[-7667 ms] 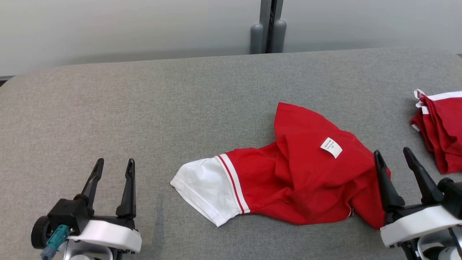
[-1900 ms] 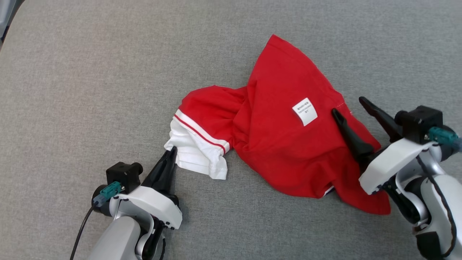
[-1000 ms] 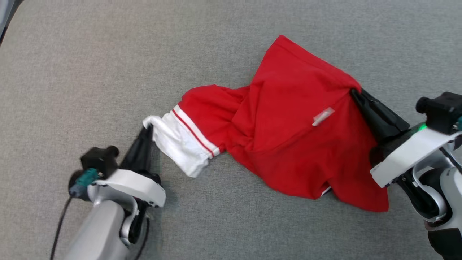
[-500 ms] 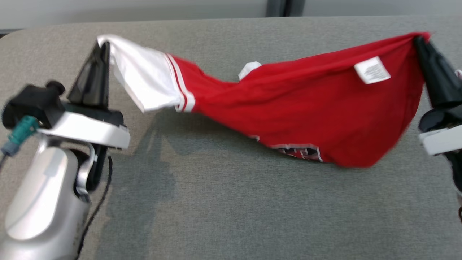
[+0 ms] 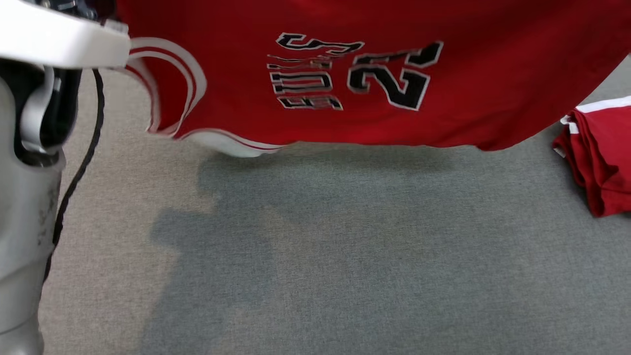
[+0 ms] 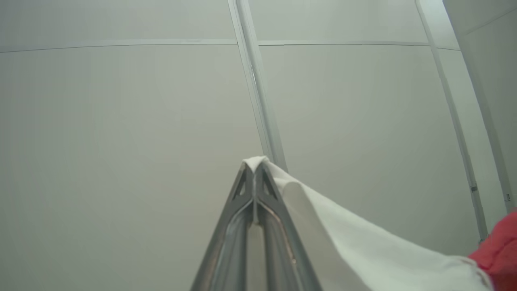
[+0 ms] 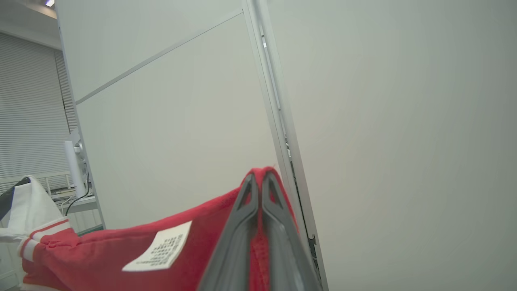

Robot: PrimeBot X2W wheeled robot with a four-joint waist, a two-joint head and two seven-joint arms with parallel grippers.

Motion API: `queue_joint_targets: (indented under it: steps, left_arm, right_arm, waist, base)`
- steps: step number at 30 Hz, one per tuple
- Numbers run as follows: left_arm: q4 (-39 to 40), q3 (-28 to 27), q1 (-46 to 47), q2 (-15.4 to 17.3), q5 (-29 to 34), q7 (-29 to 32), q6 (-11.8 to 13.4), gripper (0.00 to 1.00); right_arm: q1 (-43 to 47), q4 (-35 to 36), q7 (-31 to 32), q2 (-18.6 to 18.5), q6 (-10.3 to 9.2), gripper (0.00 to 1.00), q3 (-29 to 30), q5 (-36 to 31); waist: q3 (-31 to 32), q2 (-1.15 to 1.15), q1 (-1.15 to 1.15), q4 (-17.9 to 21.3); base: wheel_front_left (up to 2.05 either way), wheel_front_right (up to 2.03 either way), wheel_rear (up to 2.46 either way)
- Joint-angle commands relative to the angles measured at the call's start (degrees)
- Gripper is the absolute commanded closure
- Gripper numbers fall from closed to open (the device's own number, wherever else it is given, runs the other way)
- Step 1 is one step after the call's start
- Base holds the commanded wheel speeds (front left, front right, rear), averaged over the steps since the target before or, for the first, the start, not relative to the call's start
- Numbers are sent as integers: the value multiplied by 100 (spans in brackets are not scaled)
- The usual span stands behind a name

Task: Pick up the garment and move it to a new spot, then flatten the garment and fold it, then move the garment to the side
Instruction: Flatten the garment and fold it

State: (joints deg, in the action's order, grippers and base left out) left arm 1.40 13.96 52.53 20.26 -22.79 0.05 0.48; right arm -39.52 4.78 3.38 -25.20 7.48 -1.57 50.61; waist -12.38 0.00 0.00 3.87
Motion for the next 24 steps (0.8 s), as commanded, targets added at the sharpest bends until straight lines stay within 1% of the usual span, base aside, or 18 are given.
queue_joint_targets:
  steps: [1, 5, 8, 13, 15, 16, 17, 19, 24]
  left_arm:
    - [-30, 27, 128, -8, 11, 45, -50, 100]
    - [-208, 143, 522, -61, -2, 152, -140, 100]
    - [-450, 192, 791, -137, -46, 114, -211, 100]
    - [-1076, 312, 1409, -216, 24, -31, -390, 100]
    - [-1449, 274, 1749, -223, 31, -76, -401, 100]
    - [-1449, 274, 1749, -223, 31, -76, -401, 100]
    - [-1853, 254, 2118, -259, 66, -160, -406, 100]
    - [-2301, 246, 2473, -309, 90, -282, -437, 100]
    - [-3475, 237, 3305, -383, 126, -643, -492, 100]
  right_arm:
    - [-90, -34, 32, -25, 3, 100, 26, 44]
    - [-376, -207, 124, -5, 3, 100, 7, 125]
    - [-592, -410, 170, 49, 3, 100, -30, 191]
    - [-1154, -850, 196, 152, 3, 100, -265, 301]
    - [-1517, -1101, 165, 251, 3, 100, -387, 362]
    - [-1517, -1101, 165, 251, 3, 100, -387, 362]
    - [-1905, -1419, 161, 380, 3, 100, -525, 436]
    - [-2326, -1744, 67, 500, 3, 100, -659, 486]
    - [-3316, -2698, -262, 905, 4, 100, -1012, 603]
  waist:
    - [-4, 0, 0, 24]
    - [-77, 0, 0, 66]
    - [-201, 0, 0, 82]
    - [-526, 0, 0, 126]
    - [-720, 0, 0, 172]
    - [-720, 0, 0, 172]
    - [-908, 0, 0, 209]
    - [-1053, 0, 0, 239]
    - [-1240, 0, 0, 308]
  base:
    - [0, 0, 0]
    - [0, 0, 0]
    - [0, 0, 0]
    - [0, 0, 0]
    - [0, 0, 0]
    - [0, 0, 0]
    - [0, 0, 0]
    - [0, 0, 0]
    - [0, 0, 0]
